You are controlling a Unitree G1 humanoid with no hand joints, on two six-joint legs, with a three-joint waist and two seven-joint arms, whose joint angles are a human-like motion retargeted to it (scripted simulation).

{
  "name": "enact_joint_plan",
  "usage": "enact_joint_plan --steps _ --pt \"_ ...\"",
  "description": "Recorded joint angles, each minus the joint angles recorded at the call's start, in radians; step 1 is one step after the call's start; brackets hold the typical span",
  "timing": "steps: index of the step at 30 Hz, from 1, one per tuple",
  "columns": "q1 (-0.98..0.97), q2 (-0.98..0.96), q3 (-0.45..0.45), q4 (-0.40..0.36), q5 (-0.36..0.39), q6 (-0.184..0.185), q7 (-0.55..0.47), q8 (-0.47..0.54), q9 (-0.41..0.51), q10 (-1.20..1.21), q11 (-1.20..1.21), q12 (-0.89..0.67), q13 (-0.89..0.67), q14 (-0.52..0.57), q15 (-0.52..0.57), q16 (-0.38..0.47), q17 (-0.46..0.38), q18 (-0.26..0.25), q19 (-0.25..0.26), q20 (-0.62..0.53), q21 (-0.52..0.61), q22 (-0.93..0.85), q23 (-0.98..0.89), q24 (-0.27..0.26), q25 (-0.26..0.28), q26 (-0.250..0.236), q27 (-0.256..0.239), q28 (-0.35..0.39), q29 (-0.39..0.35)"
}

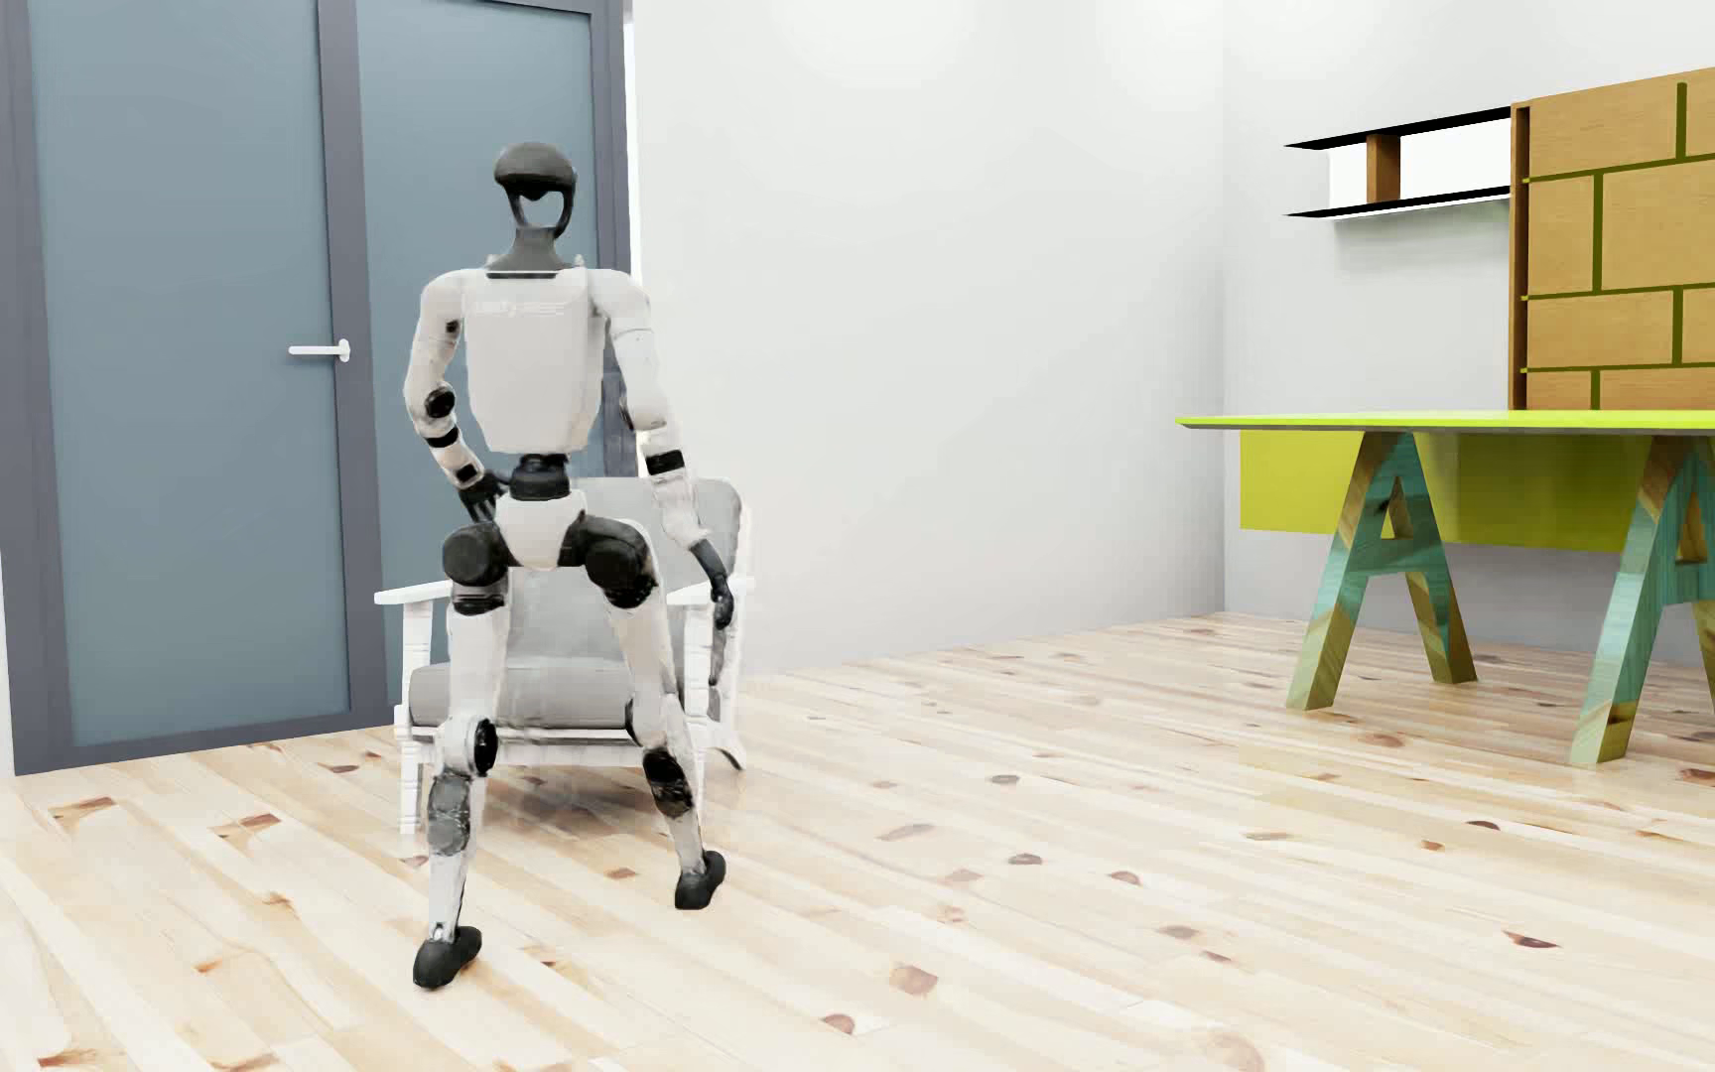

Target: Perch on the dark gray chair

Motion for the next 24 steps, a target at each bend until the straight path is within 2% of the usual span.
enact_joint_plan --steps 1,2,3,4,5,6,7,8,9,10,11,12,13,14,15,16,17,18,19,20,21,22,23,24 --pt "0.041 -0.001 -0.002 0.008 -0.024 -0.007 -0.010 0.066 -0.006 0.020 0.020 -0.003 0.036 -0.027 0.038 0.000 -0.007 -0.025 0.076 -0.005 -0.006 -0.028 0.001 0.008 0.027 0.007 -0.003 0.025 -0.012" --pt "0.056 -0.009 -0.010 0.040 -0.009 -0.007 -0.019 0.052 0.003 0.082 0.129 0.005 0.047 -0.044 0.087 0.003 -0.005 -0.057 0.119 -0.009 -0.029 -0.060 0.010 0.017 0.012 -0.011 -0.027 -0.011 0.017" --pt "0.024 -0.023 -0.008 0.071 -0.002 0.007 -0.039 0.014 -0.009 0.188 0.217 0.022 0.045 -0.065 0.082 -0.015 -0.010 -0.064 0.092 0.026 -0.041 -0.076 0.019 0.064 -0.009 0.007 -0.019 -0.028 0.026" --pt "-0.011 0.024 -0.002 0.100 0.011 0.016 -0.053 -0.007 0.012 0.343 0.255 0.042 0.022 -0.017 0.016 -0.036 -0.013 -0.102 0.080 0.057 -0.029 -0.056 0.035 0.055 -0.051 -0.021 -0.036 -0.025 0.013" --pt "-0.094 0.111 0.021 0.137 0.005 0.004 -0.063 -0.045 0.031 0.571 0.237 0.056 0.002 0.070 -0.023 -0.056 0.002 -0.158 0.061 0.049 -0.034 0.005 0.035 0.074 -0.074 -0.019 -0.051 -0.013 0.020" --pt "-0.219 0.154 0.050 0.161 0.009 -0.002 -0.097 -0.046 0.022 0.784 0.211 0.084 -0.030 0.144 -0.047 -0.053 0.005 -0.201 0.036 0.051 -0.012 0.013 0.022 0.053 -0.089 -0.020 -0.030 -0.068 0.035" --pt "-0.345 0.197 0.068 0.168 0.011 0.000 -0.096 -0.069 0.035 0.971 0.201 0.094 -0.075 0.172 -0.088 -0.071 -0.011 -0.142 0.021 0.060 0.013 0.070 0.001 0.123 -0.131 0.006 -0.057 -0.063 0.009" --pt "-0.441 0.246 0.094 0.162 0.020 -0.011 -0.091 -0.108 0.045 1.070 0.181 0.112 -0.123 0.141 -0.095 -0.079 -0.035 -0.089 -0.032 0.092 0.037 0.112 -0.037 0.125 -0.159 -0.002 -0.052 -0.117 0.050" --pt "-0.541 0.302 0.109 0.158 0.031 -0.020 -0.105 -0.115 0.067 1.104 0.143 0.135 -0.179 0.135 -0.107 -0.091 -0.052 -0.077 -0.061 0.106 0.077 0.155 -0.056 0.160 -0.157 0.027 -0.082 -0.084 0.055" --pt "-0.613 0.365 0.136 0.153 0.048 -0.016 -0.098 -0.143 0.085 1.087 0.091 0.159 -0.246 0.106 -0.134 -0.108 -0.084 -0.124 -0.060 0.144 0.103 0.217 -0.051 0.159 -0.185 0.032 -0.102 -0.079 0.053" --pt "-0.673 0.415 0.157 0.132 0.058 -0.012 -0.116 -0.155 0.087 0.990 0.042 0.196 -0.291 0.091 -0.142 -0.121 -0.112 -0.139 -0.081 0.170 0.148 0.258 -0.061 0.140 -0.167 0.038 -0.077 -0.075 0.028" --pt "-0.702 0.479 0.176 0.108 0.073 -0.009 -0.124 -0.168 0.094 0.836 -0.023 0.217 -0.339 0.088 -0.152 -0.125 -0.155 -0.121 -0.073 0.201 0.160 0.302 -0.077 0.134 -0.147 0.047 -0.112 -0.066 0.039" --pt "-0.682 0.522 0.188 0.092 0.082 -0.002 -0.116 -0.176 0.086 0.624 -0.039 0.259 -0.363 0.123 -0.179 -0.121 -0.196 -0.087 -0.078 0.225 0.194 0.325 -0.085 0.125 -0.153 0.061 -0.086 -0.067 -0.011" --pt "-0.616 0.584 0.190 0.030 0.111 0.009 -0.028 -0.197 0.103 0.409 -0.049 0.290 -0.389 0.202 -0.210 -0.102 -0.234 0.038 -0.091 0.232 0.192 0.330 -0.101 0.129 -0.123 0.046 -0.161 -0.055 0.042" --pt "-0.588 0.599 0.183 -0.050 0.142 0.034 0.074 -0.233 0.102 0.291 -0.018 0.320 -0.413 0.287 -0.250 -0.094 -0.269 0.197 -0.113 0.273 0.176 0.333 -0.112 0.149 -0.102 0.060 -0.156 -0.041 0.031" --pt "-0.569 0.590 0.168 -0.085 0.165 0.045 0.093 -0.227 0.101 0.258 0.041 0.341 -0.444 0.259 -0.268 -0.071 -0.289 0.260 -0.142 0.306 0.167 0.321 -0.103 0.151 -0.084 0.051 -0.164 -0.062 0.021" --pt "-0.566 0.613 0.163 -0.083 0.196 0.034 0.032 -0.203 0.095 0.279 0.034 0.357 -0.419 0.236 -0.228 -0.035 -0.287 0.274 -0.147 0.283 0.129 0.316 -0.129 0.137 -0.078 0.074 -0.151 -0.049 0.014" --pt "-0.524 0.506 0.167 -0.096 0.162 -0.006 -0.021 -0.176 0.098 0.244 0.298 0.362 -0.401 0.260 -0.244 -0.004 -0.253 0.246 -0.112 0.286 0.130 0.318 -0.140 0.108 -0.038 0.071 -0.136 -0.039 -0.028" --pt "-0.441 0.393 0.155 -0.121 0.101 -0.015 -0.012 -0.135 0.115 0.168 0.601 0.369 -0.397 0.247 -0.252 0.000 -0.231 0.261 -0.003 0.306 0.151 0.311 -0.128 0.078 -0.011 0.076 -0.124 -0.037 -0.040" --pt "-0.426 0.295 0.129 -0.117 0.058 -0.006 0.022 -0.163 0.136 0.194 0.856 0.347 -0.416 0.198 -0.262 0.005 -0.222 0.264 0.063 0.306 0.131 0.309 -0.115 0.088 -0.004 0.100 -0.112 -0.020 -0.019" --pt "-0.441 0.201 0.108 -0.083 0.052 0.008 0.009 -0.205 0.122 0.227 1.011 0.318 -0.389 0.144 -0.290 0.026 -0.213 0.216 0.035 0.279 0.105 0.299 -0.130 0.060 -0.036 0.055 -0.125 -0.033 0.000" --pt "-0.410 0.155 0.102 -0.085 0.010 0.004 -0.003 -0.189 0.131 0.234 1.101 0.293 -0.344 0.118 -0.338 0.022 -0.185 0.207 0.016 0.237 0.104 0.290 -0.139 0.061 -0.044 0.062 -0.130 -0.020 0.005" --pt "-0.400 0.099 0.097 -0.073 0.017 0.005 -0.032 -0.112 0.146 0.254 1.125 0.244 -0.314 0.105 -0.361 0.005 -0.145 0.181 0.011 0.216 0.104 0.275 -0.152 0.017 -0.042 0.056 -0.140 0.005 -0.014" --pt "-0.389 0.052 0.080 -0.062 0.032 -0.002 -0.068 -0.054 0.153 0.250 1.080 0.211 -0.298 0.100 -0.304 -0.004 -0.095 0.152 -0.023 0.203 0.122 0.246 -0.137 0.024 -0.049 0.044 -0.143 0.013 -0.014"
